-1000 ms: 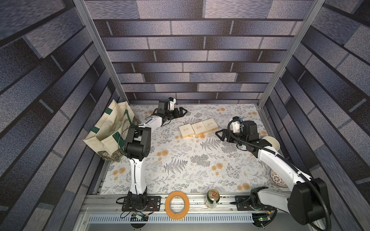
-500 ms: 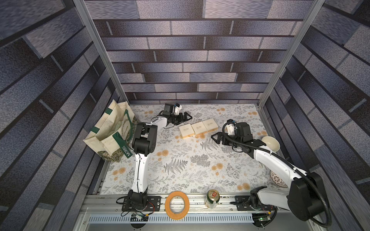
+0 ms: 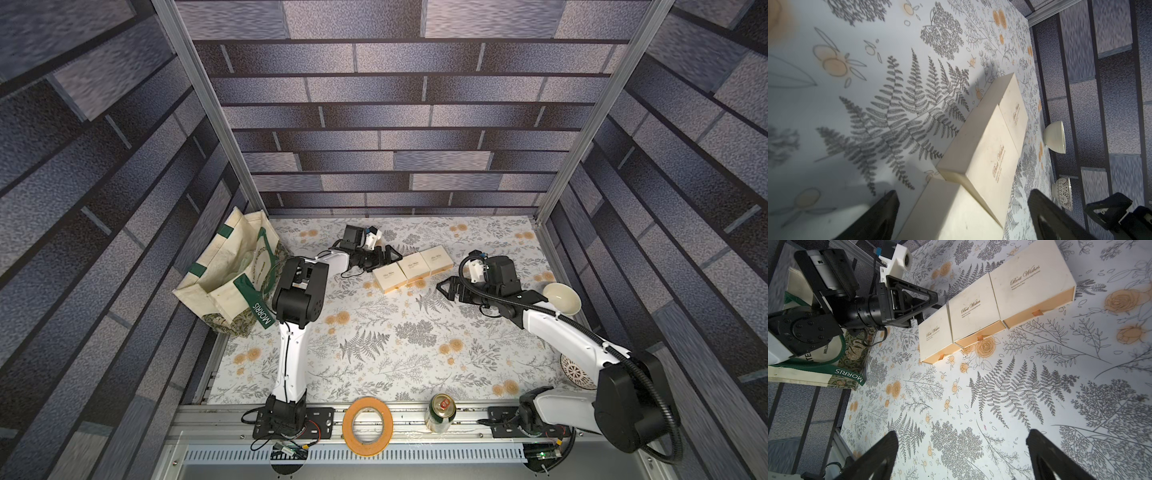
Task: Take out the earrings from the drawer-style jewelry box
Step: Move the jewelry box to the center of the board.
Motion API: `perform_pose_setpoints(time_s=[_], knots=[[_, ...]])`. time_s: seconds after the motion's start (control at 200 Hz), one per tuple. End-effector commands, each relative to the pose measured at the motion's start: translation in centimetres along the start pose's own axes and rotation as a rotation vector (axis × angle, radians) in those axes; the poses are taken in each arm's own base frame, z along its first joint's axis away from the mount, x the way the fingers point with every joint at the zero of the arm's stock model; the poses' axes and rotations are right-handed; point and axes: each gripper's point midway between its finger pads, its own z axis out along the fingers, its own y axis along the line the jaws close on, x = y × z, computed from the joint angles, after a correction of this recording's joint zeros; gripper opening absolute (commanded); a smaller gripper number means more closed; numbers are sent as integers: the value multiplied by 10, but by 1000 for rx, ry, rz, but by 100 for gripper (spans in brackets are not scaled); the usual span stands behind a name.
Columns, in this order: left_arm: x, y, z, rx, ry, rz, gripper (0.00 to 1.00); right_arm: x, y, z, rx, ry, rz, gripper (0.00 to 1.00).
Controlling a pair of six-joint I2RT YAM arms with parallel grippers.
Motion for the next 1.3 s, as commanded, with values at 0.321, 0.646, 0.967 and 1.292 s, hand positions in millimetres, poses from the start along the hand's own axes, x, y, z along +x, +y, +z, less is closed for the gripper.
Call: perform_pose_setpoints(time_s=[0.321,0.646,0.967,1.292], knots=[[87,-40,4,-46,75,-39,100,32,2,23,-72,92,73,95],[124,-64,-6,-176,50,3,100,50,7,39,-117,132,127,81],[112,-74,-46,-175,1,-22,100,88,23,52,-170,260,166,65],[105,-57,-51,-113,-57,-80,100,92,11,71,-119,284,197,64]])
